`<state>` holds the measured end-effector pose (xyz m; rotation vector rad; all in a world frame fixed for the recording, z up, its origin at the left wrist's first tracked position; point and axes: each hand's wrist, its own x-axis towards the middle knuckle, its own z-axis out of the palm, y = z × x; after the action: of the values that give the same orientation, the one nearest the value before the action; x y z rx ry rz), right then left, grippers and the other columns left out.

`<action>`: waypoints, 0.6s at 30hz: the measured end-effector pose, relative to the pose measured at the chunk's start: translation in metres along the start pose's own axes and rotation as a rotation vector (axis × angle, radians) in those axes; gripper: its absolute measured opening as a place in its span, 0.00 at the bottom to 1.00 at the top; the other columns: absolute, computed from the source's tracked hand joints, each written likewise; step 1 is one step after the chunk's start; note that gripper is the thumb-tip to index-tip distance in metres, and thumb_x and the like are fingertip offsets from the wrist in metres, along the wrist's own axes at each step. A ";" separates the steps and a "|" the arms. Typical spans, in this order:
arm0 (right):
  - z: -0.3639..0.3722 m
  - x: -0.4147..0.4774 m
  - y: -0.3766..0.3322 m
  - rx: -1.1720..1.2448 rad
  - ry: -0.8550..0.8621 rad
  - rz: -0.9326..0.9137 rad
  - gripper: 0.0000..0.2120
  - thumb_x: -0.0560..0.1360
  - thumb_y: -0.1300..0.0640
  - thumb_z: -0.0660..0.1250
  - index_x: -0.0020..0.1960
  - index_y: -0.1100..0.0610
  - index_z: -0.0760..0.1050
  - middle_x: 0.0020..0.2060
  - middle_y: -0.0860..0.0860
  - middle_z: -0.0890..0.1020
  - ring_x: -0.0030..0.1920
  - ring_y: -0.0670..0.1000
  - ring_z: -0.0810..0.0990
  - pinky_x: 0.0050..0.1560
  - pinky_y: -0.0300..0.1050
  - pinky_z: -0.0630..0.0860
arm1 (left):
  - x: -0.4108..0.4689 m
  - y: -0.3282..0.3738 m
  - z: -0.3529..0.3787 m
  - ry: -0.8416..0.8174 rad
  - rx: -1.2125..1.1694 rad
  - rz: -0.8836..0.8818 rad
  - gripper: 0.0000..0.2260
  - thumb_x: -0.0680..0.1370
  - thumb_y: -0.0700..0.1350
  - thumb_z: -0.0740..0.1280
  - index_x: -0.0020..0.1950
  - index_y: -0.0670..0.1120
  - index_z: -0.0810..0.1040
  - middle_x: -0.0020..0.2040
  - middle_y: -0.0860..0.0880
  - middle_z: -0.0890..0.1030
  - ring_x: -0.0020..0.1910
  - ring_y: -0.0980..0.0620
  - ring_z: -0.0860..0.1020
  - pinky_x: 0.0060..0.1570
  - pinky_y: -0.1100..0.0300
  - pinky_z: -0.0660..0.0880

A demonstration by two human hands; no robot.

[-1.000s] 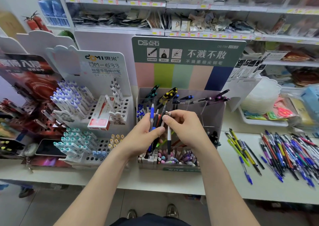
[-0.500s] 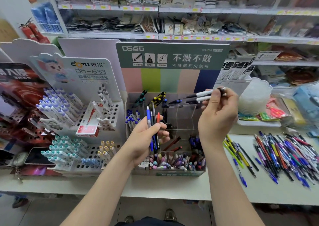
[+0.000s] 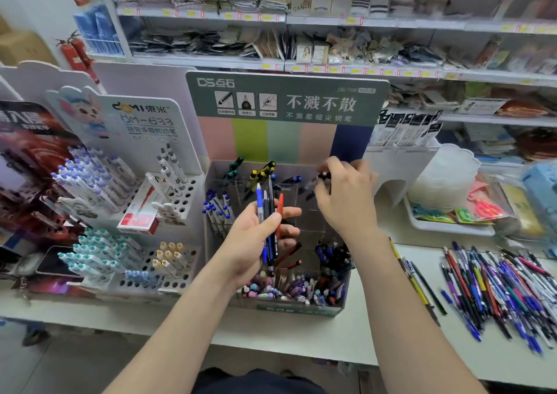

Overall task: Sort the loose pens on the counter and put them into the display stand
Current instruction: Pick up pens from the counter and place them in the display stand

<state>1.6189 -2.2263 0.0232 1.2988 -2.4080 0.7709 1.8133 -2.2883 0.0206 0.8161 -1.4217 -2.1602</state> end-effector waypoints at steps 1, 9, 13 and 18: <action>-0.002 -0.004 -0.002 0.003 0.051 0.003 0.12 0.77 0.54 0.70 0.61 0.51 0.80 0.58 0.52 0.83 0.59 0.60 0.72 0.54 0.54 0.65 | -0.001 -0.002 0.002 0.007 0.006 0.016 0.13 0.88 0.39 0.59 0.73 0.42 0.71 0.63 0.44 0.85 0.51 0.46 0.84 0.54 0.49 0.84; -0.018 -0.059 -0.038 0.755 -0.284 0.287 0.05 0.80 0.49 0.73 0.47 0.49 0.86 0.31 0.44 0.85 0.34 0.44 0.84 0.45 0.46 0.82 | -0.012 -0.021 0.006 0.015 0.000 0.051 0.12 0.88 0.38 0.60 0.71 0.38 0.74 0.47 0.39 0.83 0.41 0.44 0.80 0.43 0.54 0.82; -0.012 -0.065 -0.032 0.889 -0.350 0.390 0.05 0.81 0.53 0.70 0.50 0.49 0.85 0.35 0.46 0.87 0.34 0.46 0.86 0.40 0.52 0.85 | -0.015 -0.027 0.005 -0.009 0.028 0.023 0.13 0.89 0.39 0.58 0.72 0.41 0.75 0.55 0.36 0.85 0.52 0.37 0.84 0.56 0.42 0.84; -0.009 -0.066 -0.032 1.079 -0.123 0.454 0.06 0.88 0.51 0.59 0.58 0.52 0.73 0.35 0.53 0.84 0.35 0.55 0.86 0.38 0.53 0.83 | -0.016 -0.034 -0.001 0.142 0.065 0.015 0.10 0.88 0.38 0.57 0.68 0.42 0.74 0.55 0.39 0.87 0.52 0.40 0.86 0.50 0.47 0.84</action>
<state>1.6819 -2.1909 0.0087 1.0504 -2.4308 2.3929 1.8249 -2.2657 -0.0074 0.9597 -1.4279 -2.0110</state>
